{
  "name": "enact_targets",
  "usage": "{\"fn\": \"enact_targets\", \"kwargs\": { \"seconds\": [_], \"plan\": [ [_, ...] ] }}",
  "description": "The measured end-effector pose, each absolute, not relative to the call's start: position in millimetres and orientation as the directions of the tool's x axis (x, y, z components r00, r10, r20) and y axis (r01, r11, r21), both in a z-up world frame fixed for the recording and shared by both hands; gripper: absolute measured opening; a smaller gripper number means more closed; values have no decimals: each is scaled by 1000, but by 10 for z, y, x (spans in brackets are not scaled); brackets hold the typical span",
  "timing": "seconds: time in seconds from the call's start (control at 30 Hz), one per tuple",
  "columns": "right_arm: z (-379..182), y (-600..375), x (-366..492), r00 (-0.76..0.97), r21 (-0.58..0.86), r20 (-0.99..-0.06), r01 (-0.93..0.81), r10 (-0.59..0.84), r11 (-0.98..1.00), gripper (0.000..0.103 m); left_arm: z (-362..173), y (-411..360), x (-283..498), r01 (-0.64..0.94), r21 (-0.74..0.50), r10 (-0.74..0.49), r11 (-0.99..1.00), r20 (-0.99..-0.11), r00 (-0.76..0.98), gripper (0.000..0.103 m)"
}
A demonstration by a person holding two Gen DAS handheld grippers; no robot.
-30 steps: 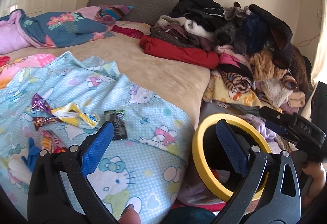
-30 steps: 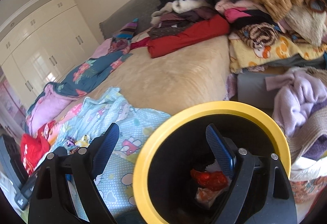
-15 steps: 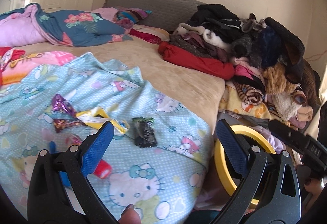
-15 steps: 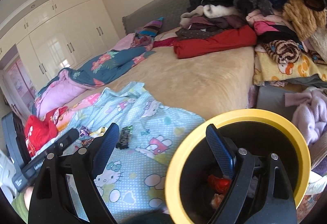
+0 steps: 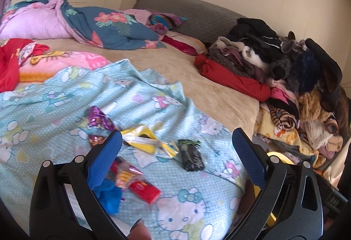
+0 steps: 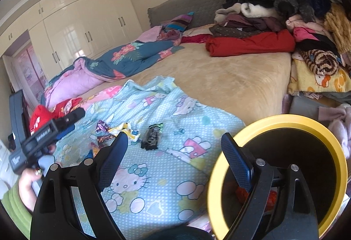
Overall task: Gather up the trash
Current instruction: 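Move both grippers back toward the remaining trash on the bed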
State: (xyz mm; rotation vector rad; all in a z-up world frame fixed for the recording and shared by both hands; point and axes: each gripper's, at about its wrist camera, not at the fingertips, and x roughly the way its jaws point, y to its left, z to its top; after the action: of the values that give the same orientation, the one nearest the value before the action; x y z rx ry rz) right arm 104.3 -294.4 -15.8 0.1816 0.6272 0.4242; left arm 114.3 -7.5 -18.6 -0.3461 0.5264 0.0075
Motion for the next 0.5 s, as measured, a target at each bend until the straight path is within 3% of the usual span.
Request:
{"fn": "enact_targets", "kwargs": {
  "seconds": [0.5],
  "plan": [
    [-239,-2107,942,641,220,-539,-519,546,826,84,-270,695,926,-208,-360,-15,909,-527,850,92]
  ]
}}
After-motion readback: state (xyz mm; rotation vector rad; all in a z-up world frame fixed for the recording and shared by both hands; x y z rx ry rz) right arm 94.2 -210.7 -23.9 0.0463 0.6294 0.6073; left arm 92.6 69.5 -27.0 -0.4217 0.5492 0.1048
